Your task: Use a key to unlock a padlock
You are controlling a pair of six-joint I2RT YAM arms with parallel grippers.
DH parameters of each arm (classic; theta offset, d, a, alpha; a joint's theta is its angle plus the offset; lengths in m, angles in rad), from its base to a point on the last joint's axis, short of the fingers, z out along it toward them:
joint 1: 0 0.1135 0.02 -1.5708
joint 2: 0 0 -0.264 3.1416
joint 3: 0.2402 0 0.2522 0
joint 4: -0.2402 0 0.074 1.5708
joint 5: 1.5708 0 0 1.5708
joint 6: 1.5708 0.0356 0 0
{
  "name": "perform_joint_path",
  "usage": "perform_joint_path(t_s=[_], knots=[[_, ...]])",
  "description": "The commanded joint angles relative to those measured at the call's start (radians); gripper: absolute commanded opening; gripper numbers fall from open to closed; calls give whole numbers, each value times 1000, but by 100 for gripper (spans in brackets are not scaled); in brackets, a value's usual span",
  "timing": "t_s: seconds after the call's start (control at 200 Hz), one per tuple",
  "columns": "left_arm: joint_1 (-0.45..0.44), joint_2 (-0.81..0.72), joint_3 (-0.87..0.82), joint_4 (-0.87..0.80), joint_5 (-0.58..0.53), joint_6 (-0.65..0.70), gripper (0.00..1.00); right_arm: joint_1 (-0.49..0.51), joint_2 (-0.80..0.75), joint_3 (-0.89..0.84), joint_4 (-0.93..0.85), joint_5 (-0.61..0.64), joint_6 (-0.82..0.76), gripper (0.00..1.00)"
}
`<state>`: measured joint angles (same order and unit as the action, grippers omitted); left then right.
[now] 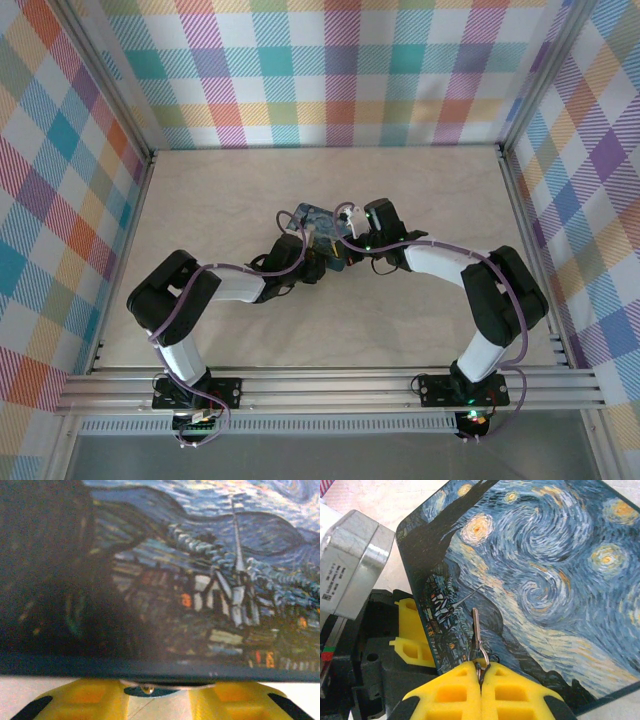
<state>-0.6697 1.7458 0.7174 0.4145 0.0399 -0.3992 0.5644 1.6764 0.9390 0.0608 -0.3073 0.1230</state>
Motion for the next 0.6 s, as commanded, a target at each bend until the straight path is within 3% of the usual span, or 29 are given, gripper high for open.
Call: perform_joint_path(t_s=[0.0,0.23,0.595], knots=[[-10,5,29,51,-38,-43,31,12,-17,-34,-34,-27,10,0],[-10,-17,34,33,-22,-66,20,14,-84,-68,27,-5,-2,0],[-9,-128,48,-53,112,-206,15,75,-352,-228,34,70,-31,0]])
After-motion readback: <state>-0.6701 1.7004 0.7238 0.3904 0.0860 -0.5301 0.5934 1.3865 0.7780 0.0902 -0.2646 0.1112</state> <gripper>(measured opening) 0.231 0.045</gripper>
